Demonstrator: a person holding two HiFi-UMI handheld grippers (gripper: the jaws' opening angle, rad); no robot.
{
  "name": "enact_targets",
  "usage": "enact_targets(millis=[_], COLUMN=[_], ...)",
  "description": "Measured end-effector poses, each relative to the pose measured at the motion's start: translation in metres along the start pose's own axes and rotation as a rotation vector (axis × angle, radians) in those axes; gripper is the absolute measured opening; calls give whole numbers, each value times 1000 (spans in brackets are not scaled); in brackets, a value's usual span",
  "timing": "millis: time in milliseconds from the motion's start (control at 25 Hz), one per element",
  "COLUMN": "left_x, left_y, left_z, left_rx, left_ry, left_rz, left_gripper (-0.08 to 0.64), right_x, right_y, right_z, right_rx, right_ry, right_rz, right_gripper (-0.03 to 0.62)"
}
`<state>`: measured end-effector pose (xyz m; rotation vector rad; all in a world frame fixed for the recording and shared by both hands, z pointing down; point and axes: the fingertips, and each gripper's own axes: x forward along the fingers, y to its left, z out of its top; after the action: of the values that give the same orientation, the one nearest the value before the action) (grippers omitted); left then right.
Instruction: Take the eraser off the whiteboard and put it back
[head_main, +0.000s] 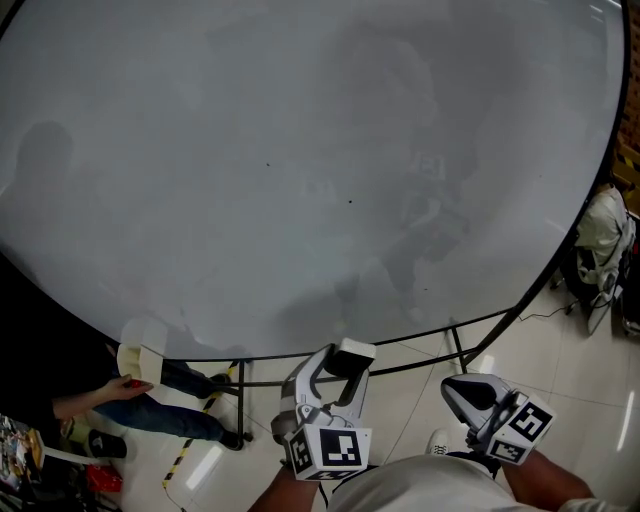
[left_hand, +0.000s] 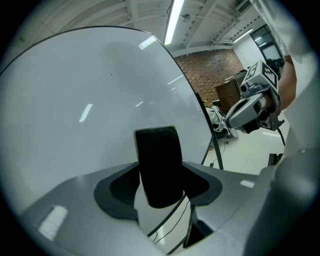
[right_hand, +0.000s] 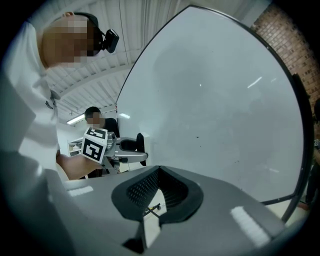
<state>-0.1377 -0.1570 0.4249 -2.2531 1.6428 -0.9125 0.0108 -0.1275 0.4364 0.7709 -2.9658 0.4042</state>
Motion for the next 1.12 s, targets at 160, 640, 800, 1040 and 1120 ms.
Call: enact_targets(millis=[160,640,800,1040,1120], left_x=[9,29,34,37,38], left_y=[1,20,29,42,46], left_z=[15,60,77,87,92], left_rx=[59,144,175,189,193], left_ry=[31,9,0,-8,-15], left_rz=[0,44,77,99,109], left_gripper=[268,268,268,268,268], right_x=[-4,-9,-12,-12,-11], right_y=[-8,-13,-16,-8,-9], right_z=[-2,-1,-1,1,0], right_rx=[12,18,24,20,23], right_ry=[6,-4,-7,-10,-10], right_rz=[-8,-15,-21,-20,-25], right_gripper=[2,2,2,2,2])
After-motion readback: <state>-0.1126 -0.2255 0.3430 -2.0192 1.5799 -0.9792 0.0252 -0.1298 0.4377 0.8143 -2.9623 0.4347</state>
